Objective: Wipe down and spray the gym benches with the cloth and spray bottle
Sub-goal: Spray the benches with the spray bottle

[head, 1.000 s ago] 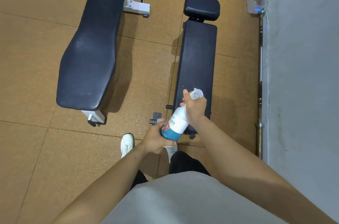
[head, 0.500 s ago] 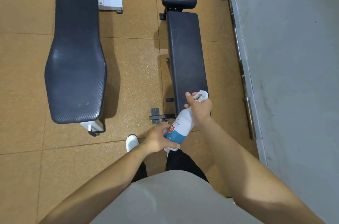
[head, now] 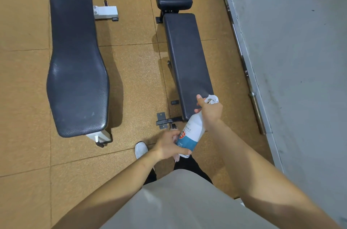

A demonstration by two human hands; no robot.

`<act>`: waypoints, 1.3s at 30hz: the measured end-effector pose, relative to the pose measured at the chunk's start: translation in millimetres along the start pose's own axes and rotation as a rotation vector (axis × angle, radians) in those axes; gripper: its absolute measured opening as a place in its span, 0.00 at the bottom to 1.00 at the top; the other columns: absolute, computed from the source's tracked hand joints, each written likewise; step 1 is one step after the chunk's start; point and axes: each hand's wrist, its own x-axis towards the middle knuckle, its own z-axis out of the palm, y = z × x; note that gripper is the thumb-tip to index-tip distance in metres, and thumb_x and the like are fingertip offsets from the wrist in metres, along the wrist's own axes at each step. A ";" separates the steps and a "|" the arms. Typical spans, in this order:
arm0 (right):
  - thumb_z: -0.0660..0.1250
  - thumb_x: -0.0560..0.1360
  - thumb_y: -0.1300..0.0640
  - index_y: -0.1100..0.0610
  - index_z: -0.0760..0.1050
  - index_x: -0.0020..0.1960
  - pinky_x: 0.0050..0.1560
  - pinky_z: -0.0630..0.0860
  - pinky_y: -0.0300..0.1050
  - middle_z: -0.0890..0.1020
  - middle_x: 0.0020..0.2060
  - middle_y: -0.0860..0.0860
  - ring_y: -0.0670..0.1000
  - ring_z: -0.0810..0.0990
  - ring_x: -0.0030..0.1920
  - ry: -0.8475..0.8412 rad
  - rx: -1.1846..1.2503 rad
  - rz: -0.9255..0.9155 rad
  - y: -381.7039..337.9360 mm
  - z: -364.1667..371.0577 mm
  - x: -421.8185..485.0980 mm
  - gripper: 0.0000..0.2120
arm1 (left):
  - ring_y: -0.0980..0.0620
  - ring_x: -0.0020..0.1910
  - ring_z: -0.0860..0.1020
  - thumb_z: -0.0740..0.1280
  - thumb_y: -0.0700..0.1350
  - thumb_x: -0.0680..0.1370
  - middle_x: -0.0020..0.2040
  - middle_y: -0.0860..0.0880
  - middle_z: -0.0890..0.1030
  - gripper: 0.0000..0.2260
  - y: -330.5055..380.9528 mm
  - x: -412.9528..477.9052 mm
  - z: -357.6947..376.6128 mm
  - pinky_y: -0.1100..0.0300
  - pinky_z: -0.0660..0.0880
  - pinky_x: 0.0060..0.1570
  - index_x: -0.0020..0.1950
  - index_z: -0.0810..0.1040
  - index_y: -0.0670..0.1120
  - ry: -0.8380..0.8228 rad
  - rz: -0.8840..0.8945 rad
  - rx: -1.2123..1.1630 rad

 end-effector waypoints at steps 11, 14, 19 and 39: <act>0.76 0.74 0.49 0.55 0.77 0.43 0.46 0.83 0.51 0.84 0.38 0.54 0.53 0.83 0.35 0.027 0.065 -0.016 -0.4 1.1 -14.1 0.12 | 0.57 0.56 0.84 0.85 0.53 0.58 0.55 0.55 0.86 0.32 4.5 -7.3 -16.4 0.49 0.83 0.58 0.60 0.82 0.53 -0.041 0.009 -0.005; 0.76 0.74 0.46 0.58 0.77 0.41 0.45 0.81 0.49 0.84 0.34 0.55 0.52 0.82 0.33 0.061 0.059 0.017 -0.7 6.5 -20.2 0.16 | 0.54 0.56 0.84 0.86 0.49 0.59 0.56 0.52 0.85 0.29 3.1 -15.1 -20.0 0.46 0.85 0.48 0.58 0.82 0.53 -0.035 0.011 -0.024; 0.77 0.74 0.51 0.54 0.78 0.50 0.46 0.83 0.52 0.85 0.44 0.54 0.50 0.85 0.35 -0.043 0.036 -0.048 1.9 16.4 -30.9 0.12 | 0.53 0.53 0.85 0.85 0.52 0.60 0.55 0.53 0.86 0.29 -5.4 -27.2 -27.9 0.43 0.84 0.50 0.59 0.82 0.53 -0.021 0.025 -0.036; 0.76 0.74 0.61 0.55 0.76 0.47 0.39 0.79 0.43 0.83 0.40 0.53 0.50 0.82 0.36 -0.810 -0.320 -0.352 30.9 167.2 -110.2 0.09 | 0.50 0.49 0.86 0.86 0.39 0.62 0.49 0.48 0.88 0.25 -68.5 -129.9 -48.9 0.56 0.83 0.52 0.56 0.83 0.46 0.550 -0.102 -0.499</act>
